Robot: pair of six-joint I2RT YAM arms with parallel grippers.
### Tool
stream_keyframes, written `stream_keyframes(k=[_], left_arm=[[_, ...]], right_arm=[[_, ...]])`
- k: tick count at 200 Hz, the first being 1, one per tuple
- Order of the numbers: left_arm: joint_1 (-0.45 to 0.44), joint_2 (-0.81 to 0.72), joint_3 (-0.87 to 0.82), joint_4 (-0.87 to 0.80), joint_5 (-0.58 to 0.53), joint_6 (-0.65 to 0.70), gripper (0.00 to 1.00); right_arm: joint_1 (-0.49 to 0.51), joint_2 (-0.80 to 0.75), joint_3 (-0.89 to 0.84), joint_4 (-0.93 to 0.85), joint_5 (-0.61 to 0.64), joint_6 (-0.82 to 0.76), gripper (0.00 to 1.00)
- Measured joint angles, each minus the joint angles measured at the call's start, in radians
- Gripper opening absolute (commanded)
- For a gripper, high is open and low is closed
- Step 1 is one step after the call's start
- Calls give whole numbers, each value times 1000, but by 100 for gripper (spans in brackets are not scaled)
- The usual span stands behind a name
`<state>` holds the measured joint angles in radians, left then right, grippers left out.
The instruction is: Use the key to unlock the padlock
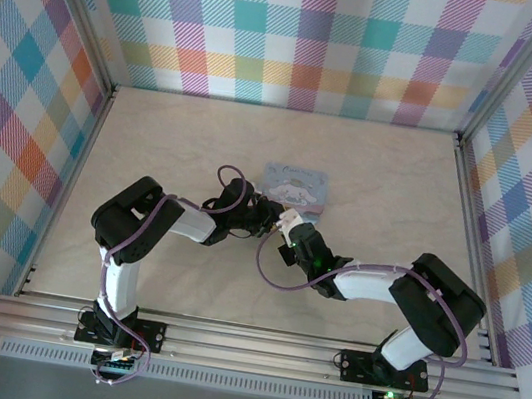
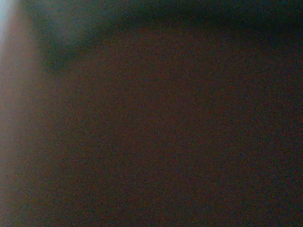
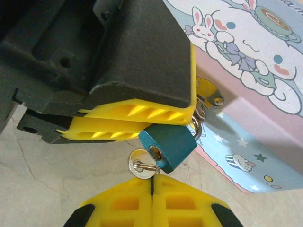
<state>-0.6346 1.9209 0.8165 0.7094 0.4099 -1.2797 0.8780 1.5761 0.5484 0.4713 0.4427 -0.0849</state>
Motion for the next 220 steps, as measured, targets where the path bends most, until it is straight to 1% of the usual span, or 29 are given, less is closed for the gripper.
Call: stream_keyframes(k=[27, 44, 76, 101, 132, 171, 220], left_arm=[[0, 0, 0, 0, 4, 1, 8], [0, 0, 0, 1, 8, 0, 3], [-6, 0, 0, 1, 8, 0, 2], [-6, 0, 0, 1, 8, 0, 3], [-6, 0, 0, 1, 8, 0, 2], [-6, 0, 0, 1, 8, 0, 2], [-6, 0, 0, 1, 8, 0, 2]], right_arm=[[-1, 0, -8, 6, 0, 12, 0], [-1, 0, -13, 6, -1, 18, 10], [-1, -3, -31, 10, -3, 13, 25], [1, -10, -61, 29, -1, -2, 31], [26, -14, -90, 63, 30, -40, 32], [85, -14, -98, 129, 126, -116, 34], [95, -13, -96, 187, 188, -212, 33]])
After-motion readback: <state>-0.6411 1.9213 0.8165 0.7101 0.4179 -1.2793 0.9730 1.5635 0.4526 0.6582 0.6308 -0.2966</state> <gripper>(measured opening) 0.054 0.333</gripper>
